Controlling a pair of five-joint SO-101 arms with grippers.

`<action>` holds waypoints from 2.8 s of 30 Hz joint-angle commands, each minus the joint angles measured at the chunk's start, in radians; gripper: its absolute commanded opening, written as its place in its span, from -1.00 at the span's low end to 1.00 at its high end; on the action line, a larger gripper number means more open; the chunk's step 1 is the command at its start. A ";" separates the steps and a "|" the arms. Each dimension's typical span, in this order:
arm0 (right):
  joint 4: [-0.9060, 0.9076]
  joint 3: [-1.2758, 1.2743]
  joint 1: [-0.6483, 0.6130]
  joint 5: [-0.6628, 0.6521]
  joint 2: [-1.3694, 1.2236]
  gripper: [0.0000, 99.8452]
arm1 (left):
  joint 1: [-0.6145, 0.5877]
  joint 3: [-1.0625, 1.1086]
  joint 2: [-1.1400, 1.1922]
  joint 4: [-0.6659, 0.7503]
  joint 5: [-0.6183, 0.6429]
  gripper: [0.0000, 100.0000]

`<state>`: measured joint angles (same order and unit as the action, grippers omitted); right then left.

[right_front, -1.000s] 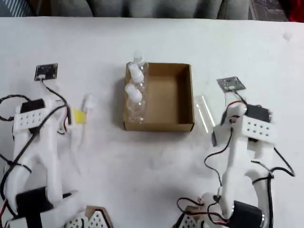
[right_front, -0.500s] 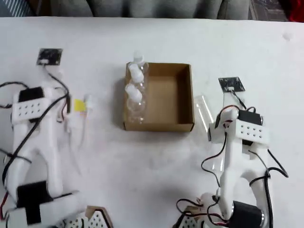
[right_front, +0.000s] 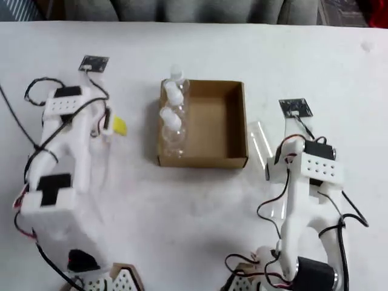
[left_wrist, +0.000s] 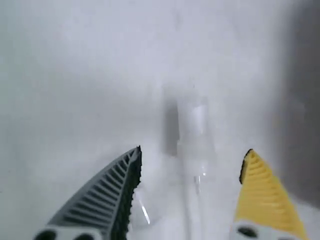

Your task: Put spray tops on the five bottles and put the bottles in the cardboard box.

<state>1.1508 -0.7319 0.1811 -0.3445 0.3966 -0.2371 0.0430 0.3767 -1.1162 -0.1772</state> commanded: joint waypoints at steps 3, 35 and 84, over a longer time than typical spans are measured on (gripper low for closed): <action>-0.010 0.006 -0.005 0.006 0.036 -0.97 | 0.012 -0.175 0.139 -0.008 -0.008 -0.43; 0.150 0.080 0.047 -0.029 0.535 -0.97 | 0.127 -0.040 -0.475 -0.388 0.140 -0.96; -0.697 -0.473 -1.179 0.311 0.964 -0.97 | -0.099 0.101 -1.388 0.153 0.667 -0.96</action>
<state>0.4956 -1.1722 -0.9697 -0.0437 1.2804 -0.4058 0.1949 -0.9981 -1.0273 0.4764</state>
